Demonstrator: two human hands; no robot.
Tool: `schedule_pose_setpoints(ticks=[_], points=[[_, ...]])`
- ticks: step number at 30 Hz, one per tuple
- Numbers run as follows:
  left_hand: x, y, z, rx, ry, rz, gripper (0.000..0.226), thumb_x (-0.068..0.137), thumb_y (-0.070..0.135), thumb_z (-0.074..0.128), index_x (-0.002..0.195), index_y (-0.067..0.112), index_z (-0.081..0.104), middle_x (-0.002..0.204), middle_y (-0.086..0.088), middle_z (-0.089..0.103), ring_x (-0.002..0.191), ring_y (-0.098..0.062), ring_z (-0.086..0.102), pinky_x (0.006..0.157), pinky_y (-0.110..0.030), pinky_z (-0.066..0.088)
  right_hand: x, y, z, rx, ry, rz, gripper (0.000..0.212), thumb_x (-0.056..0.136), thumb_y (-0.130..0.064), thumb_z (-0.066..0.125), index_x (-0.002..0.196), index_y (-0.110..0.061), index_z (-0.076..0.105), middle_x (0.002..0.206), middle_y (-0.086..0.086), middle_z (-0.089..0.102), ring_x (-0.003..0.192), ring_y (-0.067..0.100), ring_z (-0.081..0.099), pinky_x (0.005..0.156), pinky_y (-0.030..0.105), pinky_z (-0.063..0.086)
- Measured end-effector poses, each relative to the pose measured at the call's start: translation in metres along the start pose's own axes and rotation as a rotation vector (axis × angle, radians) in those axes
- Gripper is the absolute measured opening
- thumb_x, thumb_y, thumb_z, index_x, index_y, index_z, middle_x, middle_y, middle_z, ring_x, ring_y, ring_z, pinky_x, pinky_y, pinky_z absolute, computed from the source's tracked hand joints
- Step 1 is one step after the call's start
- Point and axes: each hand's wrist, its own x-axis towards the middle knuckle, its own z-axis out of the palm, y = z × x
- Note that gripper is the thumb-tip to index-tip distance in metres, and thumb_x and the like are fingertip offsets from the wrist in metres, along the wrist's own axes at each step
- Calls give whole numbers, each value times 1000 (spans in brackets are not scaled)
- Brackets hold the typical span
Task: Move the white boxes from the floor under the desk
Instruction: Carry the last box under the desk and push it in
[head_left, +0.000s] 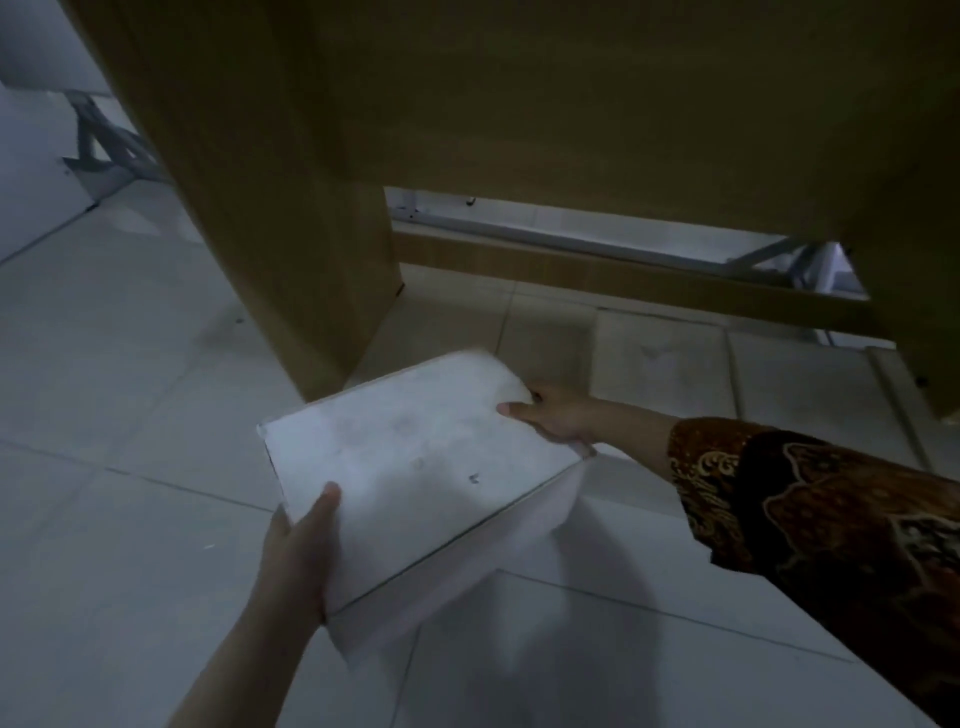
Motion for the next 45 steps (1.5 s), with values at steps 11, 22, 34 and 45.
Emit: schedule_pose_setpoints(ticks=[11, 22, 34, 45], points=[[42, -77, 61, -143, 303, -74, 45, 93, 23, 51, 133, 4, 42, 131, -20, 53, 115, -35, 55, 101, -52, 44, 117, 14, 9, -559, 240, -17, 28, 93, -21, 43, 116, -11, 55, 126, 16, 53, 116, 34, 52, 97, 38, 45], [31, -110, 119, -134, 407, 42, 60, 98, 9, 39, 149, 3, 7, 157, -18, 15, 141, -27, 27, 100, -11, 20, 74, 57, 55, -758, 202, -95, 57, 100, -30, 27, 152, -21, 6, 161, 8, -10, 147, 29, -11, 117, 53, -1], [63, -125, 33, 960, 35, 611, 48, 92, 29, 41, 137, 13, 45, 155, -21, 23, 147, -35, 9, 117, -52, 14, 0, 88, 159, -909, 283, -349, 61, 88, -54, 34, 129, -13, 55, 137, 11, 56, 128, 27, 52, 96, 53, 47], [62, -152, 42, 1094, -197, 862, 68, 87, 50, 26, 149, 23, 21, 158, -5, 1, 147, -23, -7, 116, -42, 9, 0, 122, 125, -1038, 360, -351, 66, 82, -50, 37, 136, -14, 43, 141, 9, 52, 130, 23, 50, 100, 44, 41]])
